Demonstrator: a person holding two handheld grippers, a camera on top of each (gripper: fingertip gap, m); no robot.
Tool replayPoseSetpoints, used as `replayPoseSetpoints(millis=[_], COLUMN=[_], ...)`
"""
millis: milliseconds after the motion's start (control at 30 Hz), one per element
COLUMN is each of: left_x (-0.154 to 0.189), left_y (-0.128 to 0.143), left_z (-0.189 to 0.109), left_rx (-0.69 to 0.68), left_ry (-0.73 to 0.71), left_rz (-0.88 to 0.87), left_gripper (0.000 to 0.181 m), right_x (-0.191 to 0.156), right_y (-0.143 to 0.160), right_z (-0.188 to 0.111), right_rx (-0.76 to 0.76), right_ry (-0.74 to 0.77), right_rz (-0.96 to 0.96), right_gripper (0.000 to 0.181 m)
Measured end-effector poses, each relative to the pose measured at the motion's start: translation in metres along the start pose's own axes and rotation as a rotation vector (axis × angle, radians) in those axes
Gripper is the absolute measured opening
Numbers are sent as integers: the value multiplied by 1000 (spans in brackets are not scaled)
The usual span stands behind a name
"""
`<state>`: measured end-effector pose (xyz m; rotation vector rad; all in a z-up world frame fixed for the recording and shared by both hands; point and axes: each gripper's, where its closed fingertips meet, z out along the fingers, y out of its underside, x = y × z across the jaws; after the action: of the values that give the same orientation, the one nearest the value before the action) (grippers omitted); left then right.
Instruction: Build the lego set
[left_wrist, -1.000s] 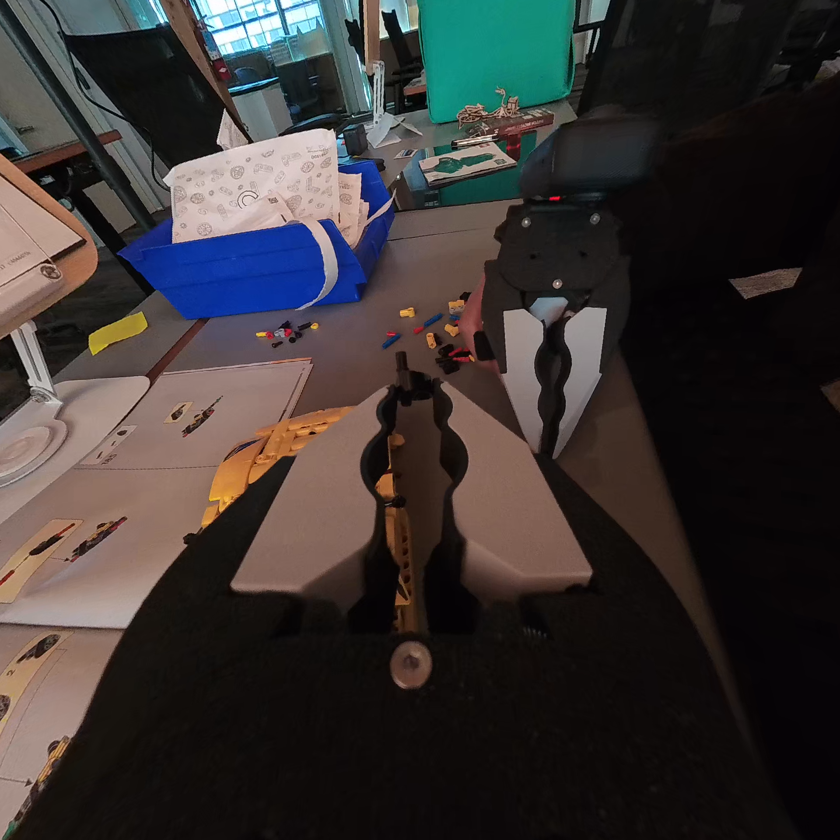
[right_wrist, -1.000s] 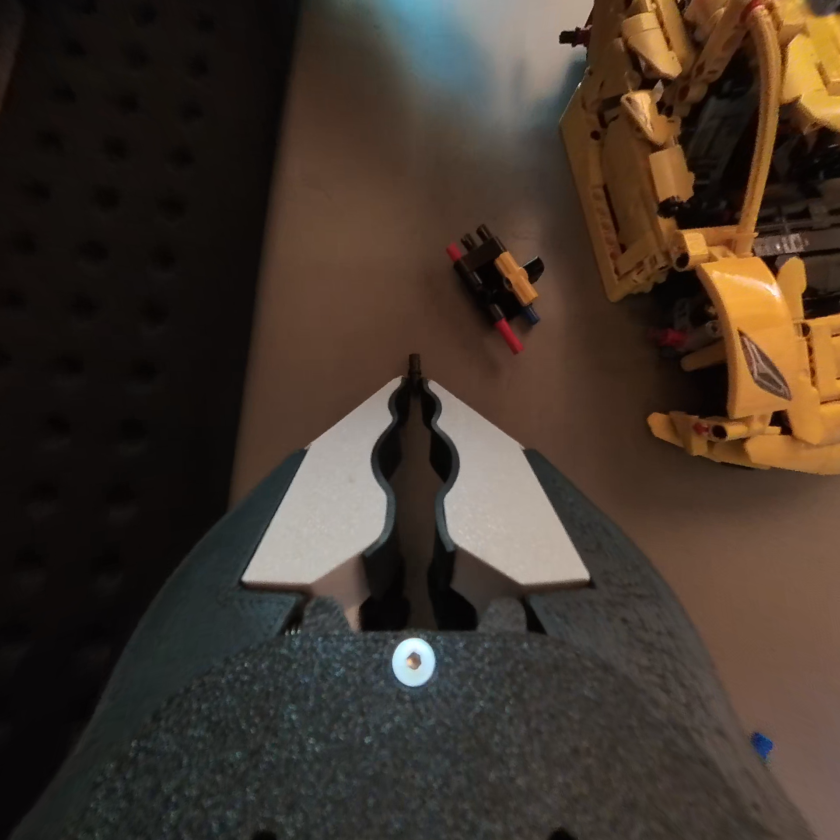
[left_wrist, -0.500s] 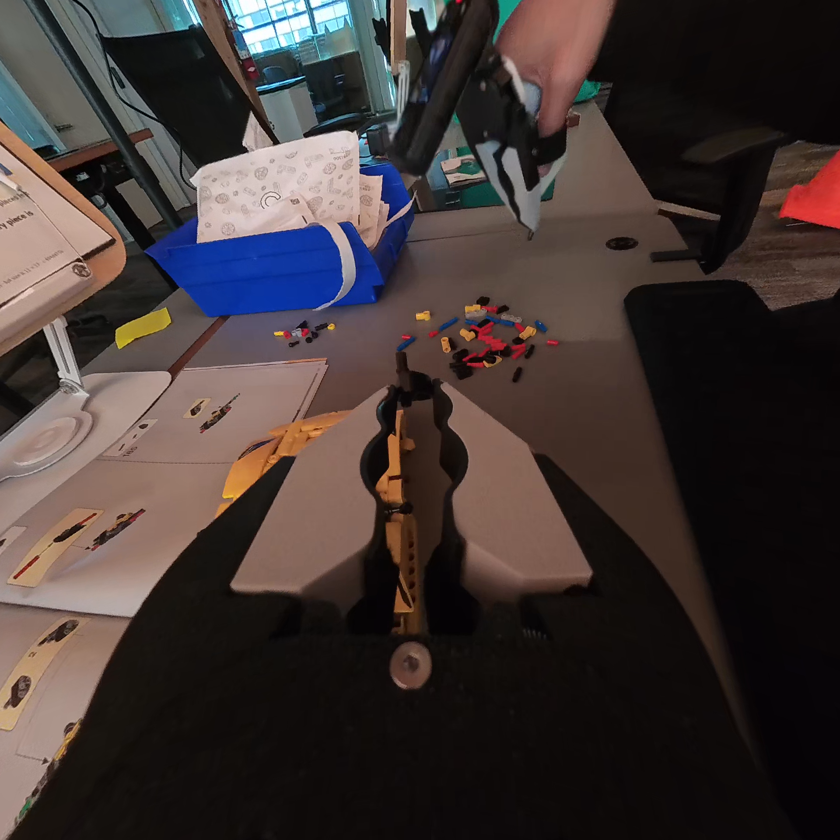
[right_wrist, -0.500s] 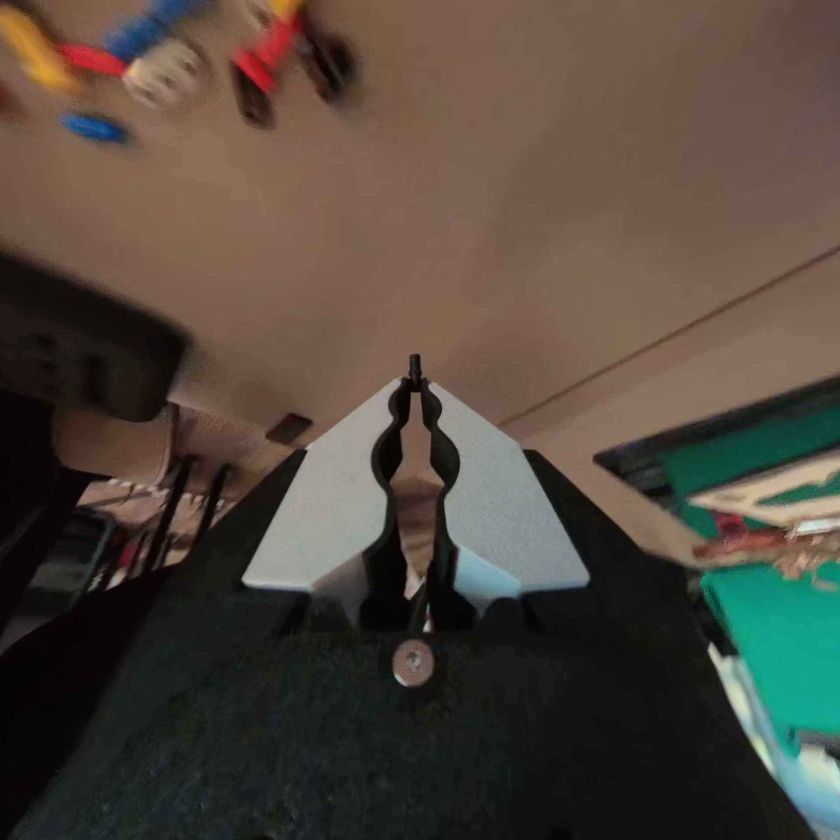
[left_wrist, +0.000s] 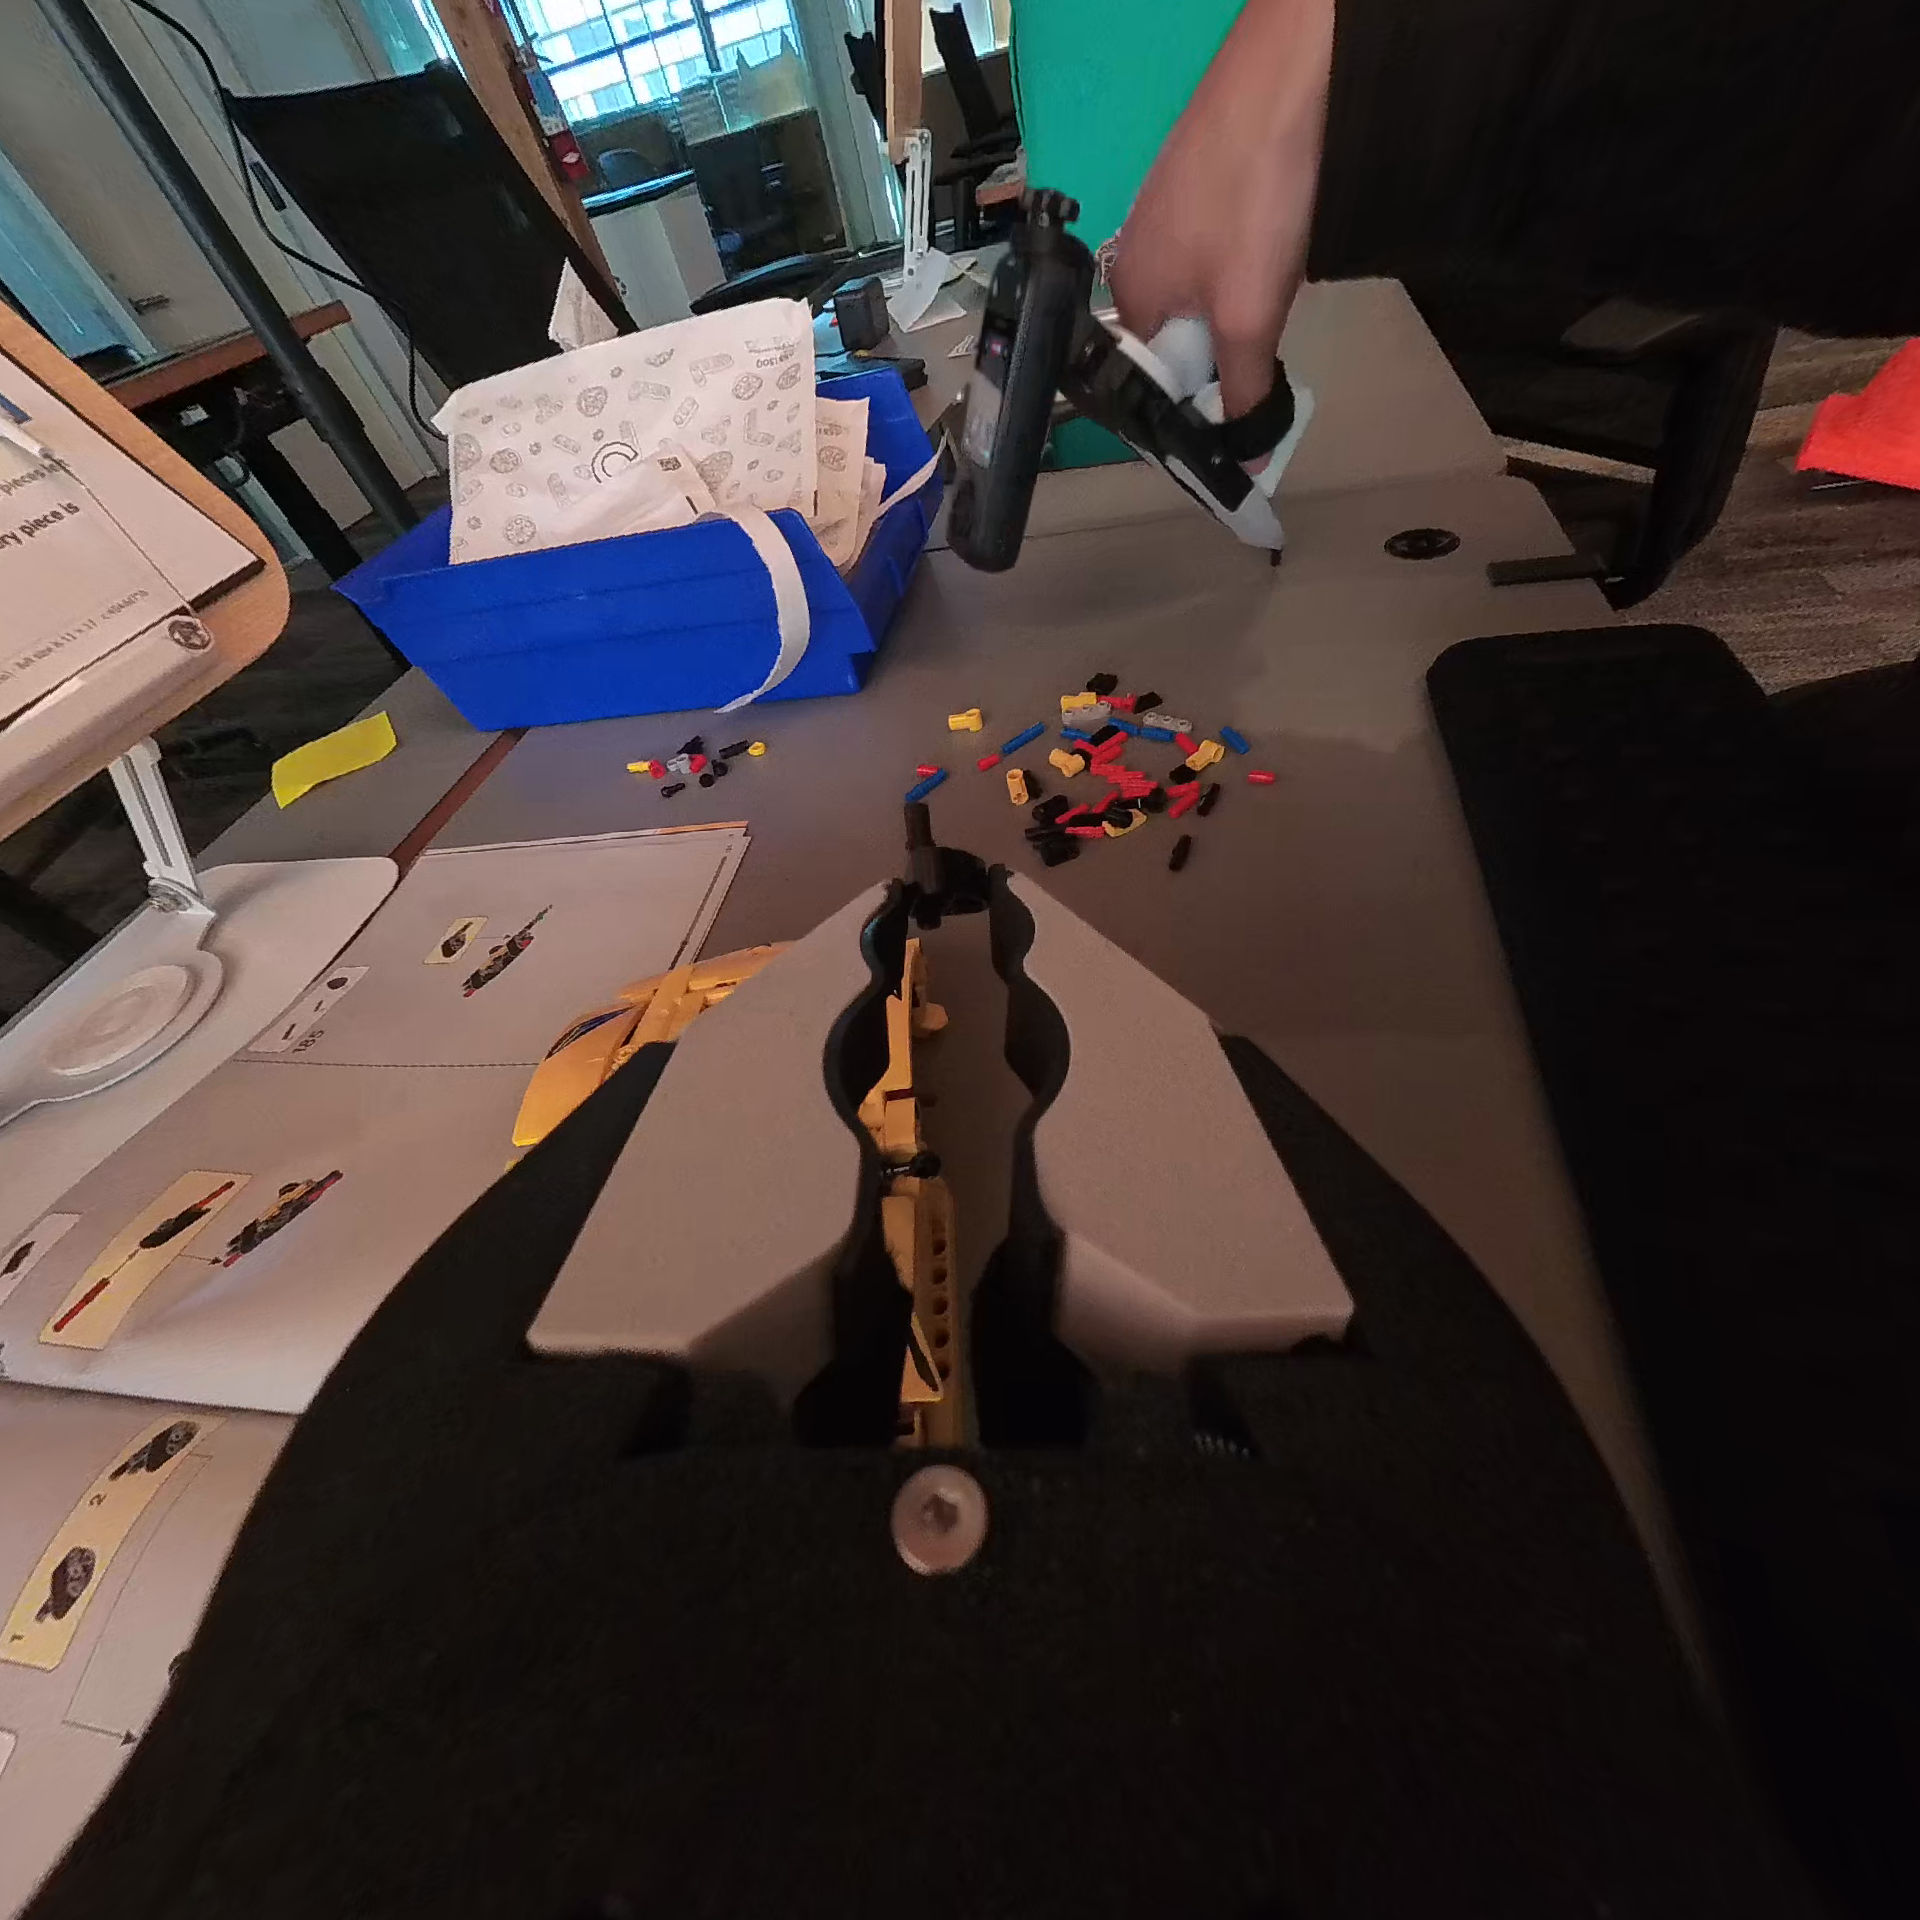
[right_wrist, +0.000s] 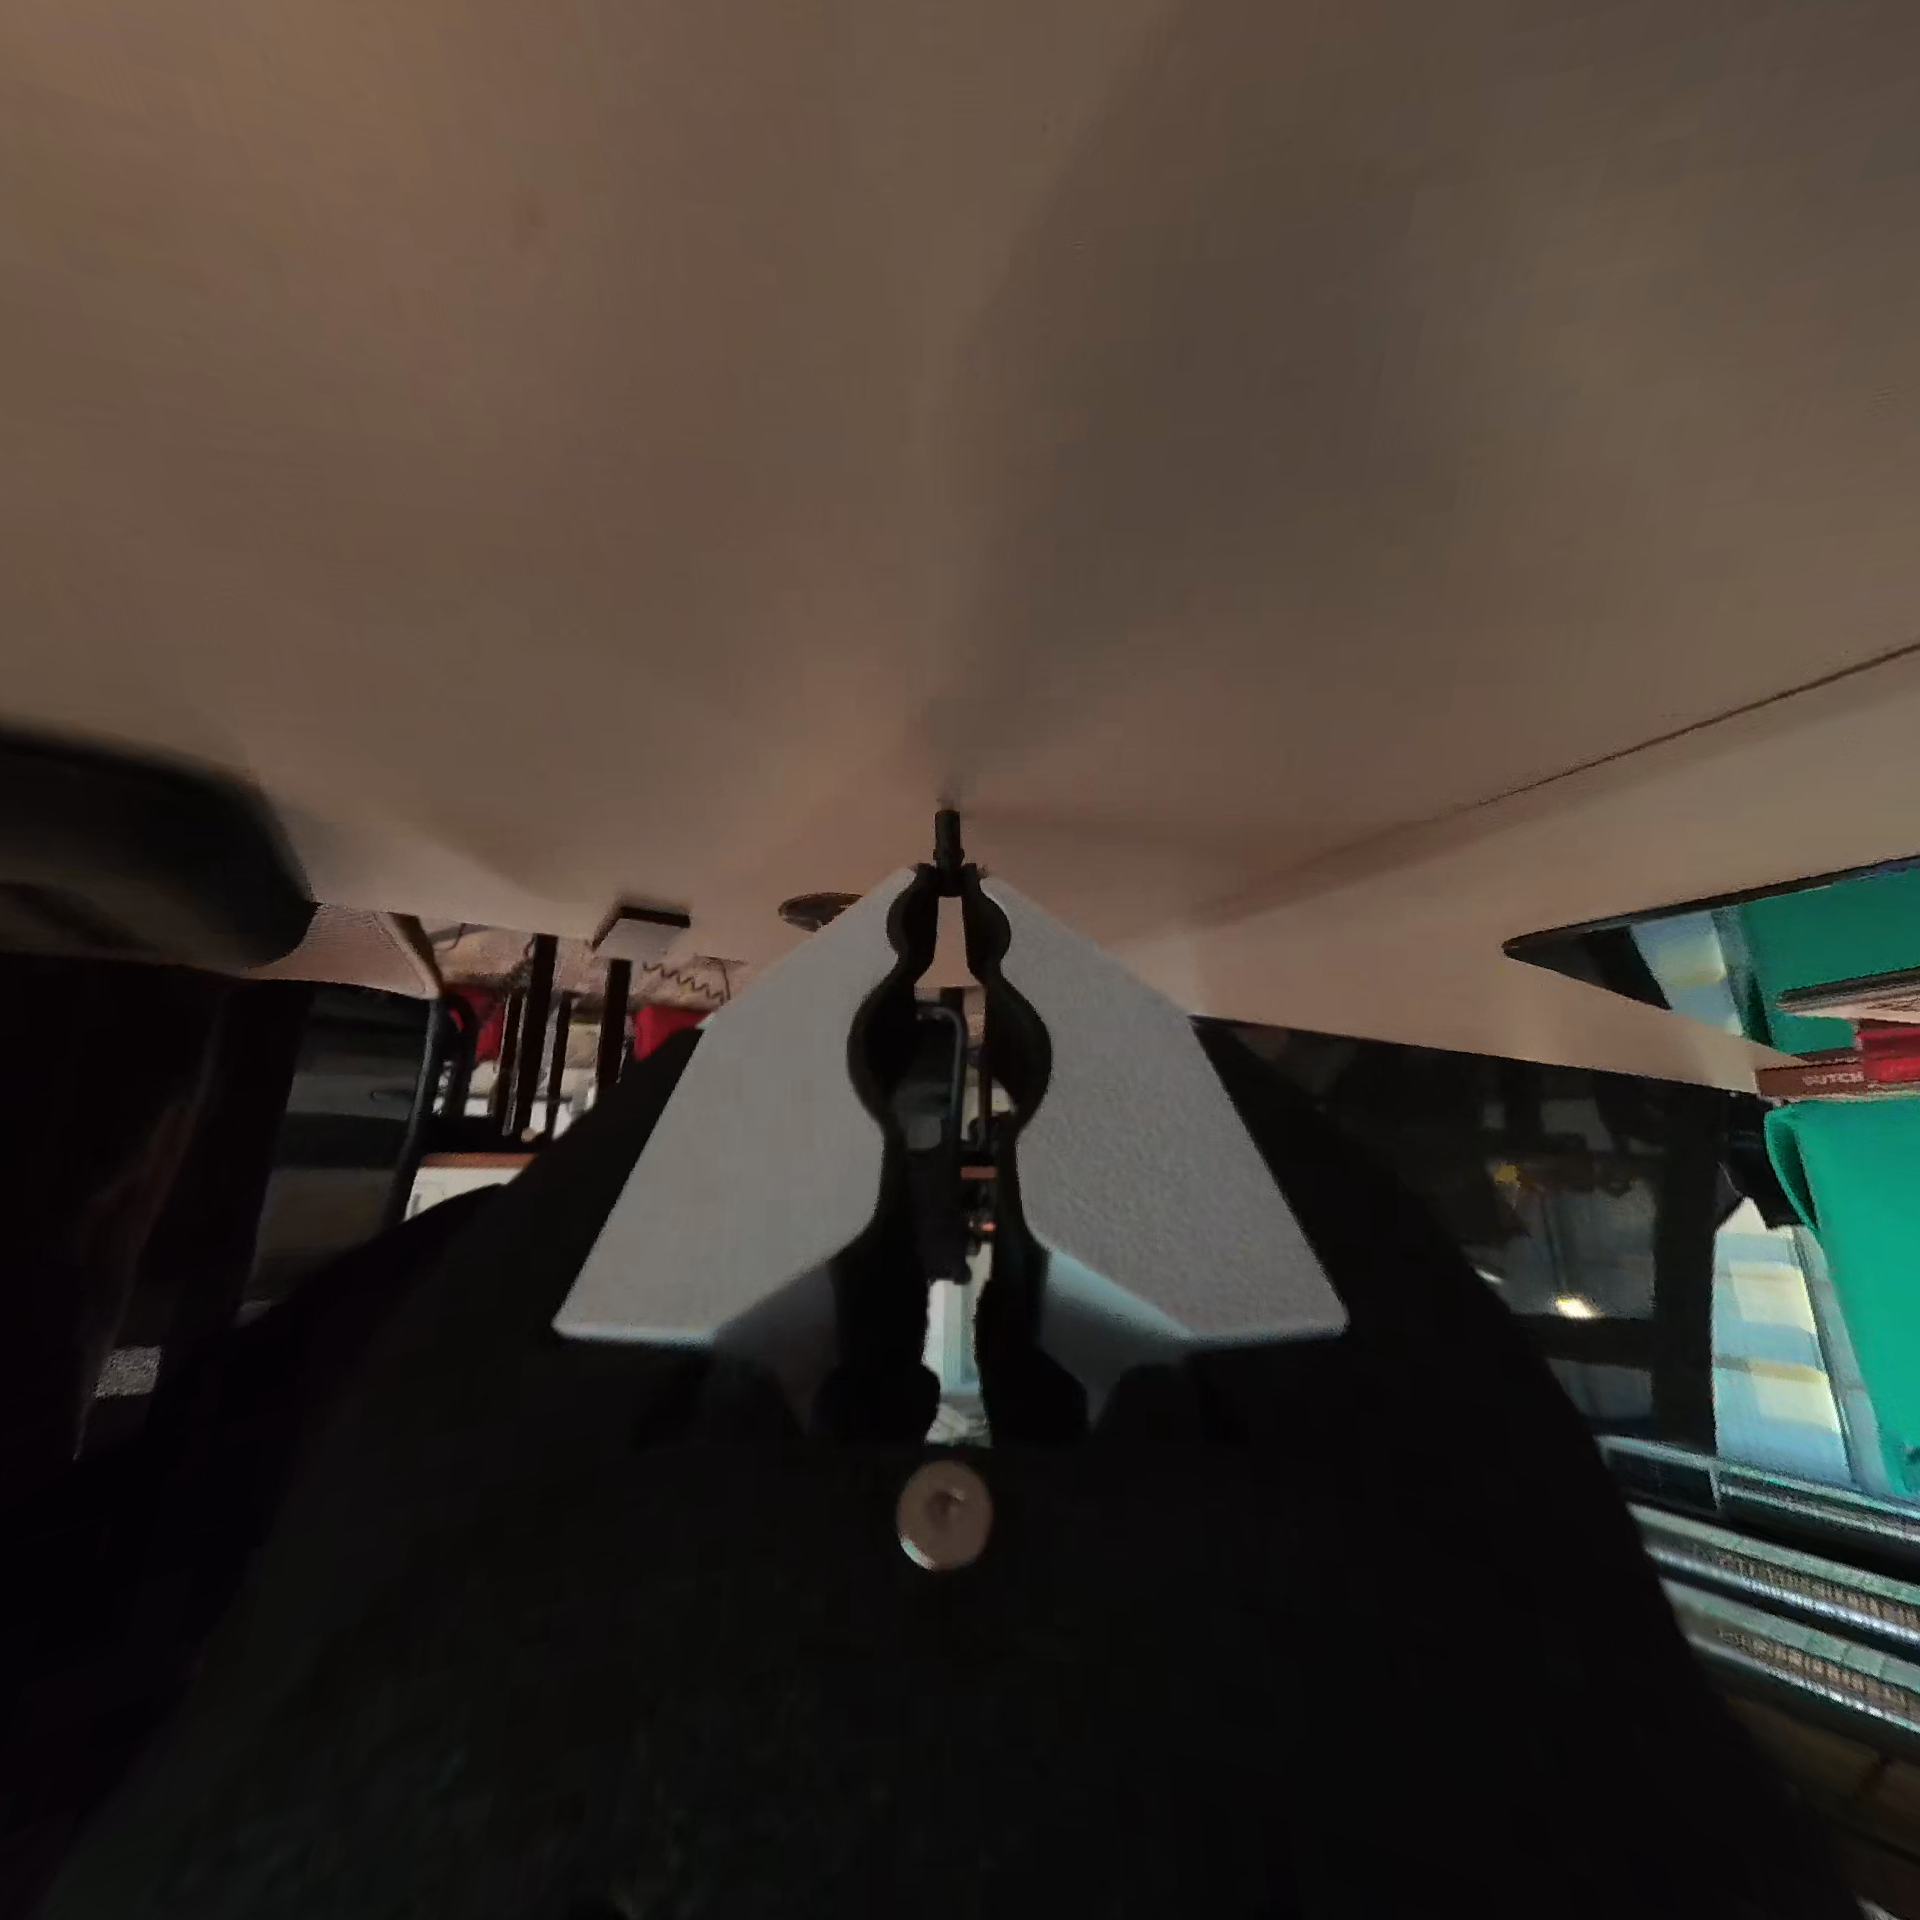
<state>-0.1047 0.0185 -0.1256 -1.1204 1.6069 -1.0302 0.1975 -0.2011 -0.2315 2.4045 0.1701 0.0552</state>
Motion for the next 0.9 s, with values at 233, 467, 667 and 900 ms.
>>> replayPoseSetpoints(millis=[233,467,667,900], left_x=[2,3,7,5], left_y=[2,3,3,4], left_z=[2,3,3,3], left_rx=[-10,-15,-19,-20], left_ry=[6,6,27,17], left_rz=[4,7,7,14], left_gripper=[15,15,15,15], right_x=[-2,-2,-2,-2], right_y=[3,2,2,5], right_z=[4,3,5,1], right_rx=[-21,-19,-14,63], right_ry=[-3,6,38,50], right_rz=[3,-17,-46,-64], right_gripper=[3,3,9,13])
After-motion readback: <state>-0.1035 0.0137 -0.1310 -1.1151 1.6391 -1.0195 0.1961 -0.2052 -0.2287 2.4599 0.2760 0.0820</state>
